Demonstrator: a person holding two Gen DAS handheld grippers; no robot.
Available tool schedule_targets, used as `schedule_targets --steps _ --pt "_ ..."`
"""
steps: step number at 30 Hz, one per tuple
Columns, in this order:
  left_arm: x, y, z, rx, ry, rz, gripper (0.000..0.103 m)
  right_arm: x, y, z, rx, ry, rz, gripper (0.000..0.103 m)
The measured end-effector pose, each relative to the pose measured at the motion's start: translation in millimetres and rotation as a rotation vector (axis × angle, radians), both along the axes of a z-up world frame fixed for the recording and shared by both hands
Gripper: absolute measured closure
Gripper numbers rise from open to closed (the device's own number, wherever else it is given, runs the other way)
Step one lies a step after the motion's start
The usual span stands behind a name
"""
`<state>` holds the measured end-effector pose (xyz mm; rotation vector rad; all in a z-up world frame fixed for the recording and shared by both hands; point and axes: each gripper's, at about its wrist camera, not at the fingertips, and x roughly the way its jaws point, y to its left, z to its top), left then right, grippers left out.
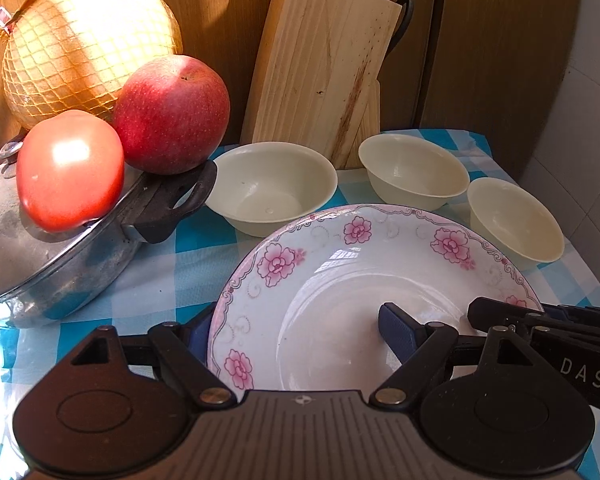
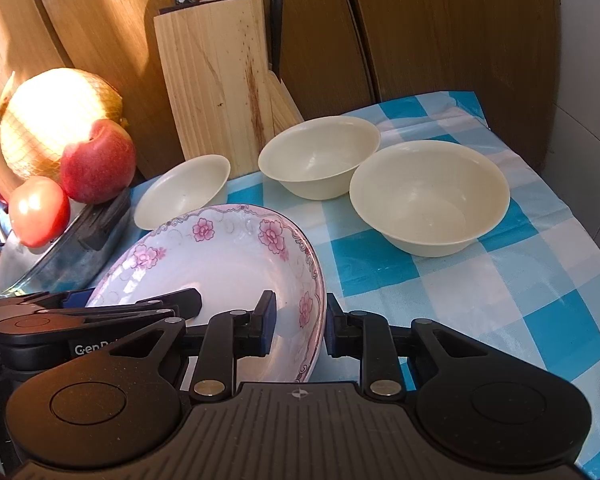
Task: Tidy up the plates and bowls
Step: 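Carry the pink-flower dish with both tools and lower it onto the stacked plates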
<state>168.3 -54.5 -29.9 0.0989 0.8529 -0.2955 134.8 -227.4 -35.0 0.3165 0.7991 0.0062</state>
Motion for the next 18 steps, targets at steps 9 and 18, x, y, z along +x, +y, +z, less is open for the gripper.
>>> schedule_targets --steps 9,18 --pt "-28.9 13.6 14.0 -0.002 -0.027 0.023 0.026 -19.3 5.2 14.9 0.023 -0.026 0.028 0.072" --pt "-61.6 29.5 24.4 -0.017 -0.042 0.038 0.026 -50.2 11.4 24.9 0.050 -0.047 0.048 0.072"
